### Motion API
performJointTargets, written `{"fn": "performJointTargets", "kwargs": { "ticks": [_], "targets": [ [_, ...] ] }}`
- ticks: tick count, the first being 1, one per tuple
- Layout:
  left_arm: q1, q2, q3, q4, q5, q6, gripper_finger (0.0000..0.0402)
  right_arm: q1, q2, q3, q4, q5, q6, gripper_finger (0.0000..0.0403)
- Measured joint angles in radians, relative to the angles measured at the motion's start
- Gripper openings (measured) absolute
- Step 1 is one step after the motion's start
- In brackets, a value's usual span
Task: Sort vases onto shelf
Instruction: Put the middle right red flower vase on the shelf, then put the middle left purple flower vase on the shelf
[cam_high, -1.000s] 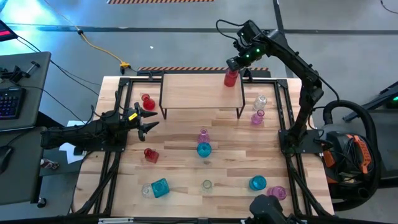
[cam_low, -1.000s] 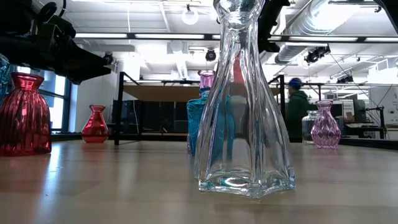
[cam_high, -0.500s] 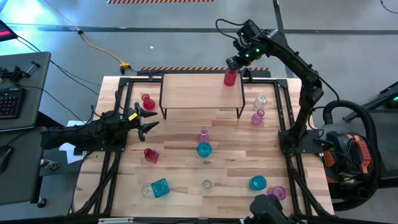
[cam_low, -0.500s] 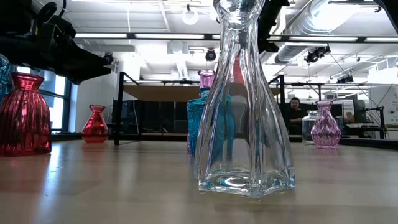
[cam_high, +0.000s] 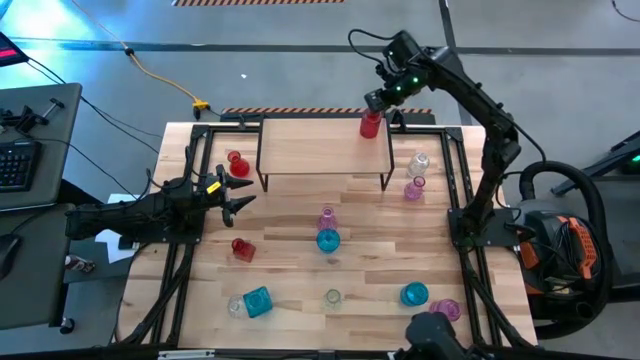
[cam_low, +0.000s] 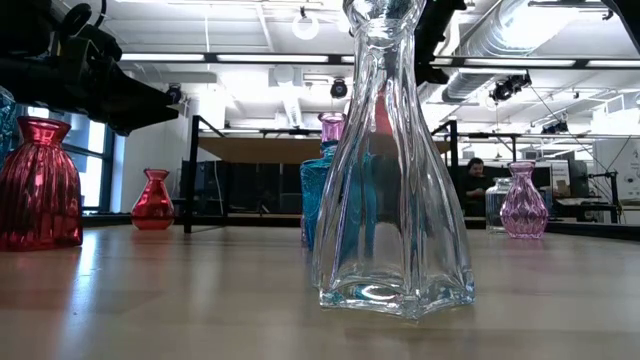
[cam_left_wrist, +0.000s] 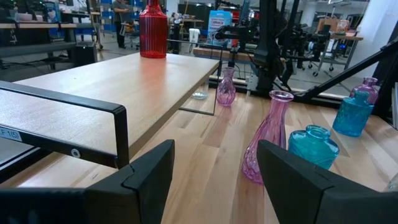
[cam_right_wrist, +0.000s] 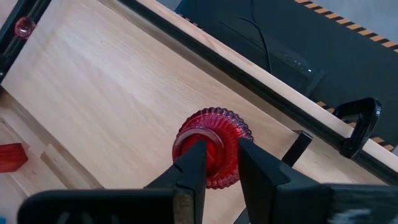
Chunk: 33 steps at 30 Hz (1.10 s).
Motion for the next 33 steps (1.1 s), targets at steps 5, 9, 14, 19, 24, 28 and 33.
{"fn": "performJointTargets", "kwargs": {
  "ticks": [5, 9, 14, 19, 24, 28, 33],
  "targets": [
    [0.000, 0.000, 0.000, 0.000, 0.000, 0.000, 0.0221, -0.006, -0.017, 0.000, 0.001, -0.004, -0.007, 0.0069],
    [0.000, 0.000, 0.000, 0.000, 0.000, 0.000, 0.0221, -0.011, -0.032, 0.000, 0.001, -0.009, -0.010, 0.0069],
    [0.000, 0.000, 0.000, 0.000, 0.000, 0.000, 0.0221, -0.012, -0.072, 0.000, -0.005, -0.022, -0.042, 0.0069],
    [0.000, 0.000, 0.000, 0.000, 0.000, 0.000, 0.0221, -0.001, -0.130, 0.000, -0.055, -0.027, -0.092, 0.0069],
    [0.000, 0.000, 0.000, 0.000, 0.000, 0.000, 0.0221, 0.032, -0.207, 0.000, -0.077, -0.029, -0.162, 0.0069],
    [0.000, 0.000, 0.000, 0.000, 0.000, 0.000, 0.0221, 0.050, -0.278, 0.000, -0.076, -0.029, -0.199, 0.0069],
    [0.000, 0.000, 0.000, 0.000, 0.000, 0.000, 0.0221, 0.050, -0.375, 0.000, -0.078, -0.029, -0.221, 0.0069]
  ]
}}
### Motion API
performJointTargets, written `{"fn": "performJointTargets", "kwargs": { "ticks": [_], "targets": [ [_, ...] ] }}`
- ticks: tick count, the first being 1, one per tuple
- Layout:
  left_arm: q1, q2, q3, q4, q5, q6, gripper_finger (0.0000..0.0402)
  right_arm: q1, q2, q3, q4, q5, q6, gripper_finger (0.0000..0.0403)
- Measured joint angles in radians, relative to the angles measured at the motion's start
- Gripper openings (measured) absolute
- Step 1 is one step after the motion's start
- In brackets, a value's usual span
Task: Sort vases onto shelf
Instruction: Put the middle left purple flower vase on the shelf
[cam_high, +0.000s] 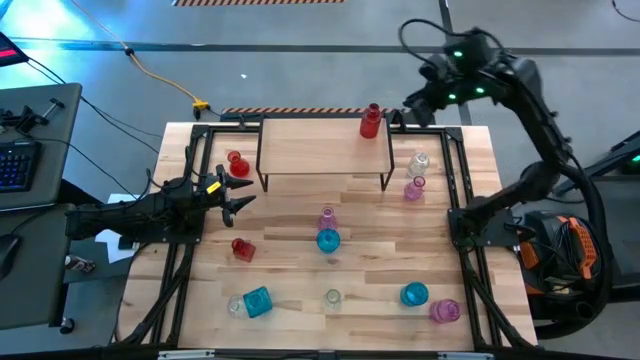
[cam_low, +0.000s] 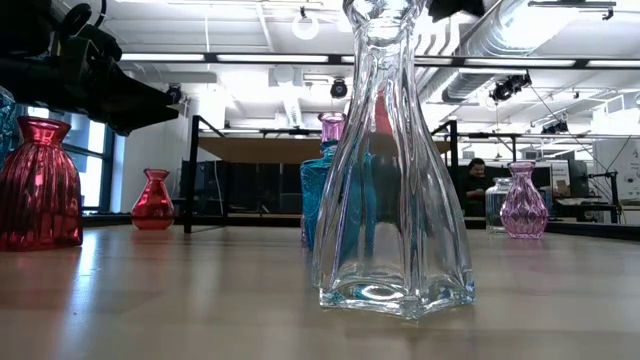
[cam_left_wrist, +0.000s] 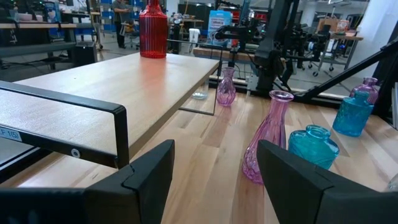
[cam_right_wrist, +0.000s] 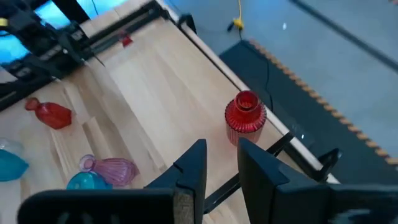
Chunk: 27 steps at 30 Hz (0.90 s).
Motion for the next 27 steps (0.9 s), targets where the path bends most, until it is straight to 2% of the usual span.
{"fn": "performJointTargets", "kwargs": {
  "ticks": [12, 14, 20, 27],
  "targets": [
    [0.000, 0.000, 0.000, 0.000, 0.000, 0.000, 0.0221, 0.000, -0.187, -0.001, -0.035, 0.000, -0.040, 0.0069],
    [0.000, 0.000, 0.000, 0.001, 0.000, 0.000, 0.0221, 0.000, -0.224, -0.043, -0.021, 0.000, -0.030, 0.0069],
    [0.000, 0.000, 0.000, 0.002, 0.000, -0.039, 0.0221, 0.000, -0.414, -0.368, 0.107, -0.004, 0.033, 0.0069],
    [0.000, 0.000, 0.000, 0.120, 0.000, -0.106, 0.0221, 0.000, -0.696, -0.823, 0.428, -0.145, 0.160, 0.0069]
  ]
}}
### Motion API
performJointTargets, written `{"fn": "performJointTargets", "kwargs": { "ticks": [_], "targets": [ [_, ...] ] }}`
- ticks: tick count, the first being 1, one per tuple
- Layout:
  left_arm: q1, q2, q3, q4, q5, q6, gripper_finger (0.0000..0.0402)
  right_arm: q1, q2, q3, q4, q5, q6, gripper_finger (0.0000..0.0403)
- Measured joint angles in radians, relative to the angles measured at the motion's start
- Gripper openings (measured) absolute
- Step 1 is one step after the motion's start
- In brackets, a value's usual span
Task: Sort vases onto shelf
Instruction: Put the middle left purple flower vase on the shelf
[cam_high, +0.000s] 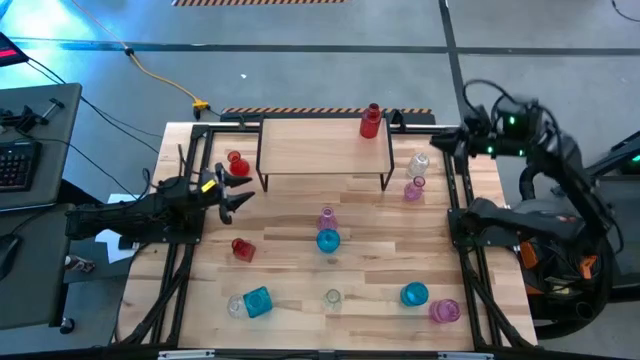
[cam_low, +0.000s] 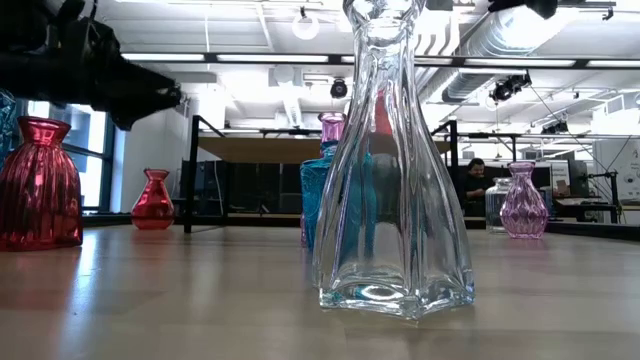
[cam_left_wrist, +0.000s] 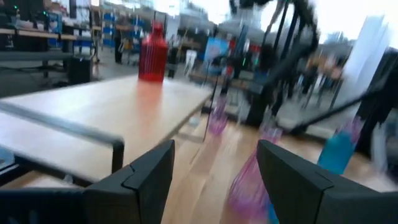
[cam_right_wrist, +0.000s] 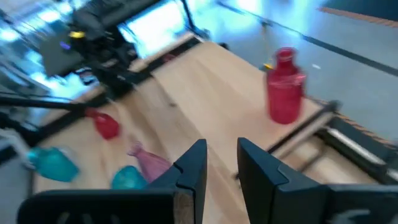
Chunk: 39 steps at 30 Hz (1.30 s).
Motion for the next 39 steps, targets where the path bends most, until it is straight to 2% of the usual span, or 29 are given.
{"fn": "performJointTargets", "kwargs": {
  "ticks": [3, 7, 14, 19, 25, 31, 36, 38, 39],
  "targets": [
    [0.001, 0.000, 0.000, 0.059, 0.000, -0.051, 0.0221, 0.000, -0.106, -0.156, 0.131, -0.049, 0.063, 0.0069],
    [0.001, 0.000, 0.000, 0.069, 0.010, -0.054, 0.0221, 0.000, -0.219, -0.312, 0.259, -0.054, 0.175, 0.0069],
    [0.001, 0.000, 0.000, 0.069, 0.017, -0.227, 0.0221, 0.000, -0.362, -0.516, 0.447, -0.061, 0.324, 0.0069],
    [0.001, 0.000, 0.000, 0.097, -0.024, -0.261, 0.0221, 0.000, -0.415, -0.632, 0.601, -0.093, 0.446, 0.0069],
    [0.001, 0.000, 0.000, 0.255, -0.060, -0.346, 0.0221, 0.000, -0.420, -0.704, 0.726, -0.089, 0.549, 0.0069],
    [0.002, -0.001, 0.011, 0.490, -0.105, -0.438, 0.0221, 0.000, -0.420, -0.711, 0.729, -0.025, 0.563, 0.0069],
    [0.001, 0.007, 0.103, 0.439, -0.106, -0.441, 0.0221, 0.000, -0.420, -0.711, 0.728, 0.017, 0.563, 0.0069],
    [0.001, 0.019, 0.154, 0.367, -0.146, -0.419, 0.0221, 0.000, -0.420, -0.711, 0.728, 0.022, 0.561, 0.0069],
    [0.001, 0.028, 0.182, 0.328, -0.198, -0.415, 0.0221, 0.000, -0.420, -0.711, 0.728, 0.022, 0.560, 0.0069]
  ]
}}
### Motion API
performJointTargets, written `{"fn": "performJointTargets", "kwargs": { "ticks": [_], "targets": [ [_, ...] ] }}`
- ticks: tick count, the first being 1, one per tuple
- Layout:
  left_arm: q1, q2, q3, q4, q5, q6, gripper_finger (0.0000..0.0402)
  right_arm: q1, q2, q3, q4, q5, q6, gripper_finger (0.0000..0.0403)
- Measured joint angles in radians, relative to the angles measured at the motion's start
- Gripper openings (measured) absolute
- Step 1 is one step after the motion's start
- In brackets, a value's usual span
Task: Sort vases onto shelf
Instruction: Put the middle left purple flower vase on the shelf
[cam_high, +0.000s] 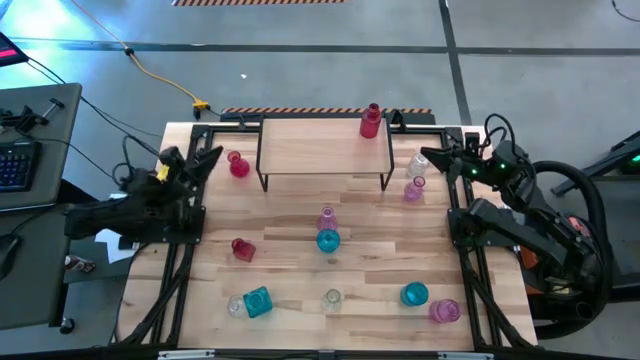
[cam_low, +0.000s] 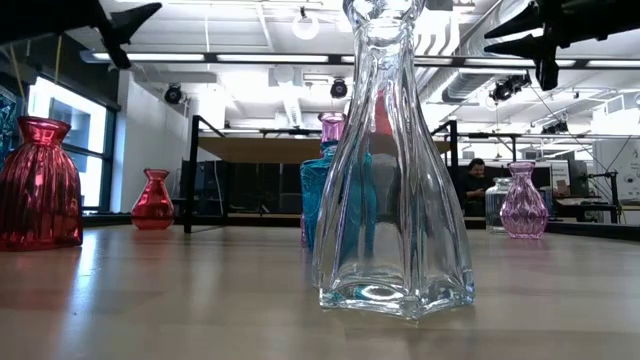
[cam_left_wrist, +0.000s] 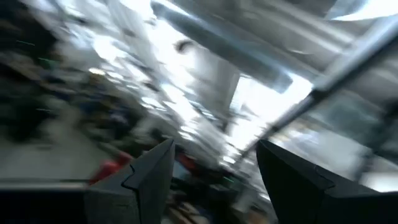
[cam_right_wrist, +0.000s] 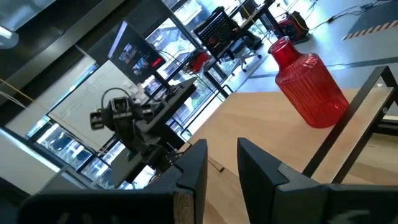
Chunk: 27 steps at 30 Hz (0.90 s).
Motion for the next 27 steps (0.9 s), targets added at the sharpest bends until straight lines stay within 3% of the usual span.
{"fn": "performJointTargets", "kwargs": {
  "ticks": [2, 8, 17, 21, 24, 27],
  "targets": [
    [-0.002, 0.016, 0.046, -0.080, -0.084, -0.054, 0.0221, 0.000, 0.000, 0.000, 0.000, 0.000, 0.003, 0.0069],
    [-0.004, 0.087, 0.092, -0.124, -0.061, -0.144, 0.0221, 0.000, 0.000, 0.000, 0.000, 0.000, -0.020, 0.0069],
    [0.001, 0.319, 0.187, -0.035, 0.056, -0.150, 0.0221, 0.000, 0.000, 0.000, 0.000, 0.001, -0.059, 0.0069],
    [0.001, 0.445, 0.241, -0.008, 0.023, -0.132, 0.0221, 0.000, 0.000, 0.000, -0.001, 0.001, -0.063, 0.0069],
    [0.005, 0.535, 0.250, 0.072, -0.024, -0.143, 0.0221, 0.000, 0.000, 0.000, -0.001, 0.001, -0.085, 0.0069],
    [0.022, 0.612, 0.251, 0.194, -0.009, -0.146, 0.0221, 0.000, 0.000, 0.000, -0.001, 0.002, -0.088, 0.0069]
  ]
}}
